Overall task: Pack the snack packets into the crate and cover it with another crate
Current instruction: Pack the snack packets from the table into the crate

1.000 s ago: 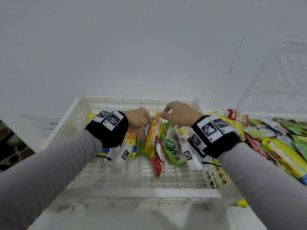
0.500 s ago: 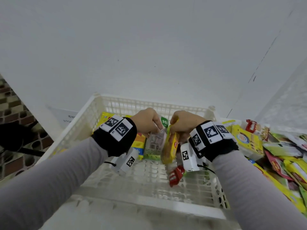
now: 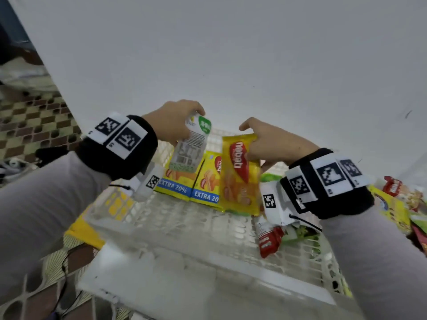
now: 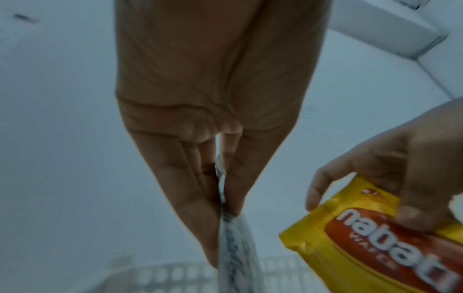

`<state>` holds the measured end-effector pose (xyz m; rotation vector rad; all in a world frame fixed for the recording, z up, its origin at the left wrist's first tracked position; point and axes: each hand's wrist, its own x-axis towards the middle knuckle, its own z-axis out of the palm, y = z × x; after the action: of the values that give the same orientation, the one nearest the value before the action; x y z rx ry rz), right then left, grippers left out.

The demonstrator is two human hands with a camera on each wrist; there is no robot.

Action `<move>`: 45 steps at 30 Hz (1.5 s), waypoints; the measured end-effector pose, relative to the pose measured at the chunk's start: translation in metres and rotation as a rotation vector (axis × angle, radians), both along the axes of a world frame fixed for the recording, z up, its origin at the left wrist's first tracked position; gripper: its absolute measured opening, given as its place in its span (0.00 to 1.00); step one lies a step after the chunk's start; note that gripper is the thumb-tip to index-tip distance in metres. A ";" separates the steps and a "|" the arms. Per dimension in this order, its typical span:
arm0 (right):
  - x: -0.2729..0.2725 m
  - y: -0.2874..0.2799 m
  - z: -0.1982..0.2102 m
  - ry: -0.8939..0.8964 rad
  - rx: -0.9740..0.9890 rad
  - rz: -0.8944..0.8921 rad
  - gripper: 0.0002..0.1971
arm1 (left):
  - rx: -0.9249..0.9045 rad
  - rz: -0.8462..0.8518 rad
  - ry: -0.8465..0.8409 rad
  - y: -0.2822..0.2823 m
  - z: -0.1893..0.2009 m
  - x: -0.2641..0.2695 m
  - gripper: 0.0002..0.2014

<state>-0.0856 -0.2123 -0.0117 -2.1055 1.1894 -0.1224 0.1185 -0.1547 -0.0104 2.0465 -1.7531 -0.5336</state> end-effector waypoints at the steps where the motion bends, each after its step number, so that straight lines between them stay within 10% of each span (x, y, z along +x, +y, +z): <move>1: 0.009 0.004 -0.002 -0.038 0.081 0.030 0.24 | 0.012 0.021 -0.017 0.001 0.001 0.007 0.26; 8: 0.069 0.025 -0.059 -0.106 0.590 0.117 0.21 | 0.001 0.059 -0.013 0.011 0.002 0.037 0.26; 13: 0.100 0.042 -0.093 -0.077 0.604 0.062 0.19 | -0.036 0.052 0.012 0.017 0.002 0.045 0.26; 28: 0.120 0.073 -0.118 0.561 -0.699 0.583 0.11 | 0.048 -0.028 0.048 0.012 -0.010 0.032 0.26; 32: 0.103 0.049 -0.112 0.299 -0.310 0.581 0.18 | 0.026 -0.028 -0.008 0.003 -0.009 0.029 0.25; 39: 0.030 -0.008 -0.074 -0.598 0.712 -0.344 0.14 | -0.202 -0.161 -0.087 -0.017 -0.009 0.006 0.14; 42: 0.000 -0.024 -0.070 -0.724 0.889 -0.456 0.29 | -0.255 -0.271 -0.034 -0.025 -0.014 -0.021 0.09; 45: -0.018 -0.025 -0.066 -0.815 0.966 -0.520 0.22 | -0.247 -0.387 0.004 -0.032 -0.020 -0.047 0.11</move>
<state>-0.1035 -0.2373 -0.0781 -0.7418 0.9455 -0.4782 0.0718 -0.1863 -0.0303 1.5480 -2.1080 -0.4046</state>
